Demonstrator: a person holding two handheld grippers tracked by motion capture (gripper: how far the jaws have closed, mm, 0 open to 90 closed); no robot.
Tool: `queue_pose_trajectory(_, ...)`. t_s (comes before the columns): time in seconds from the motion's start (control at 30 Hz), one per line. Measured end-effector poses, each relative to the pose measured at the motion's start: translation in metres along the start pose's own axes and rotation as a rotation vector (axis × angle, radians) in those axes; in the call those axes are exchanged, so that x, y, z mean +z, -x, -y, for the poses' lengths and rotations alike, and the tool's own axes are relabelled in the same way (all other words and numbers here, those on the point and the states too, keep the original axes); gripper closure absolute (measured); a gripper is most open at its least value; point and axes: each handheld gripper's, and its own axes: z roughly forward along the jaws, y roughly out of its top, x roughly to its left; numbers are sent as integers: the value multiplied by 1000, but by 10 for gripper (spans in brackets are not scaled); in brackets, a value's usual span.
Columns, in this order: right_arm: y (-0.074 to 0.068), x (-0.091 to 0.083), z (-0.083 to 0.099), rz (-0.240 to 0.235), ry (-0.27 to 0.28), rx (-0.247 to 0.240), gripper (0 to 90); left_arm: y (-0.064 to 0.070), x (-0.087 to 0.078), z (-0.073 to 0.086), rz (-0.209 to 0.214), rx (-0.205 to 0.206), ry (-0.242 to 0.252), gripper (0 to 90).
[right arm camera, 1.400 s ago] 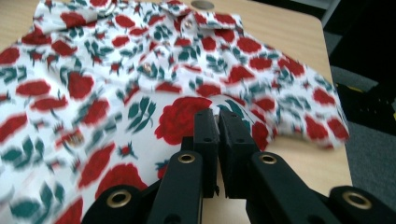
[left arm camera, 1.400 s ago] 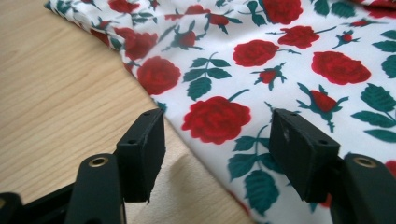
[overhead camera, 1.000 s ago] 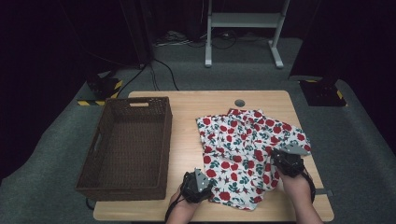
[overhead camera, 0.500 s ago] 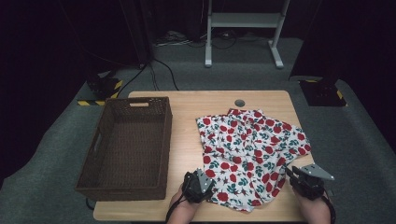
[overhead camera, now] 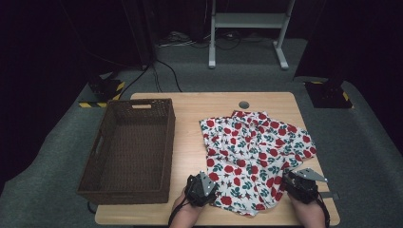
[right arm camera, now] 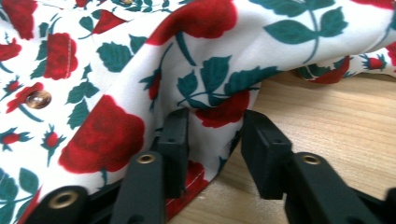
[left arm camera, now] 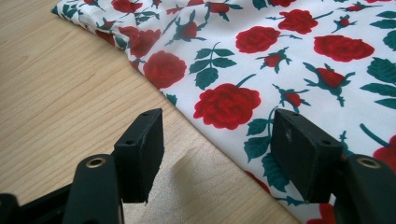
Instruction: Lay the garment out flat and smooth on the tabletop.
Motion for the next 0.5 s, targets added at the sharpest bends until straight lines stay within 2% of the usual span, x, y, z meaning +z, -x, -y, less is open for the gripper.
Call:
queue_pose_trajectory(0.37,-5,-2,1,-8,-3,-21,871,0,0,0,-1,0,0,351)
queue_pose_trajectory(0.5,-5,-2,2,-3,4,-26,888,-1,0,0,8,-8,-4,352)
